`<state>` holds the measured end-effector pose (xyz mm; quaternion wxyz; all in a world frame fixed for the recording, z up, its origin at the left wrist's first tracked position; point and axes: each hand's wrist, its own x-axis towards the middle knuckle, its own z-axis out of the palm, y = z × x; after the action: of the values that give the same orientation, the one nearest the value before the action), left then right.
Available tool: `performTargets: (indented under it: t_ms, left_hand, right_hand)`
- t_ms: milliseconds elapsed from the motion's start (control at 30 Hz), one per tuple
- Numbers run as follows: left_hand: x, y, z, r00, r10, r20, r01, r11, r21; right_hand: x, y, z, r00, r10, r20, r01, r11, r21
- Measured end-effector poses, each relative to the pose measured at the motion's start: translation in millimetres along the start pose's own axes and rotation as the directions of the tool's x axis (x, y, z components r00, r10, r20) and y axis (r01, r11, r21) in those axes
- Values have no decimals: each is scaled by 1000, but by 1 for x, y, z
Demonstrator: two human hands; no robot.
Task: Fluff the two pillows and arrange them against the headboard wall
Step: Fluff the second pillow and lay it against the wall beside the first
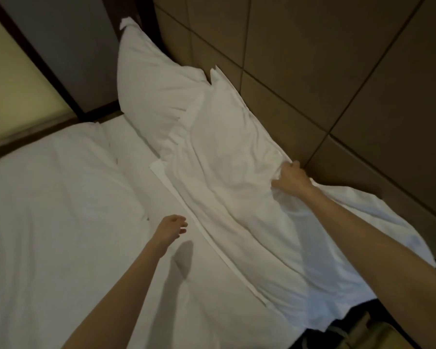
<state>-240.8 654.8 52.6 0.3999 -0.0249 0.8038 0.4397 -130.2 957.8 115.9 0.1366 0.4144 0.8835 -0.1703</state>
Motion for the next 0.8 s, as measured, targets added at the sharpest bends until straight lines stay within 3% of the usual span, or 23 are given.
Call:
performTargets:
  t_ms: [67, 200, 267, 333, 433, 567, 700, 800]
  left_hand:
    - [-2, 2, 7, 1000, 20, 19, -20, 1000, 5]
    - [-6, 7, 16, 999, 36, 17, -34, 997, -72]
    - [-9, 11, 24, 999, 30, 17, -28, 991, -129]
    - [-13, 15, 33, 999, 19, 48, -11, 988, -152]
    - [-25, 26, 58, 991, 55, 120, -39, 990, -133]
    - [-36, 56, 94, 953, 254, 163, -239, 966, -102]
    - [-39, 85, 107, 931, 276, 239, -241, 957, -163]
    - [-41, 85, 116, 899, 347, 266, -334, 938, -96]
  right_hand:
    - [4, 4, -4, 996, 87, -29, -79, 973, 216]
    - [4, 13, -18, 980, 188, 67, -191, 785, 590]
    - [-2, 10, -19, 979, 142, 146, -203, 685, 699]
    - [-10, 2, -26, 991, 64, 120, -134, 596, 792]
    - [-20, -5, -56, 999, -7, -51, 47, 543, 838]
    - [-40, -17, -92, 979, -114, -172, 206, 513, 833]
    - [-50, -21, -113, 940, -117, -321, 337, 468, 817]
    - [-49, -13, -107, 909, -164, -383, 407, 545, 733]
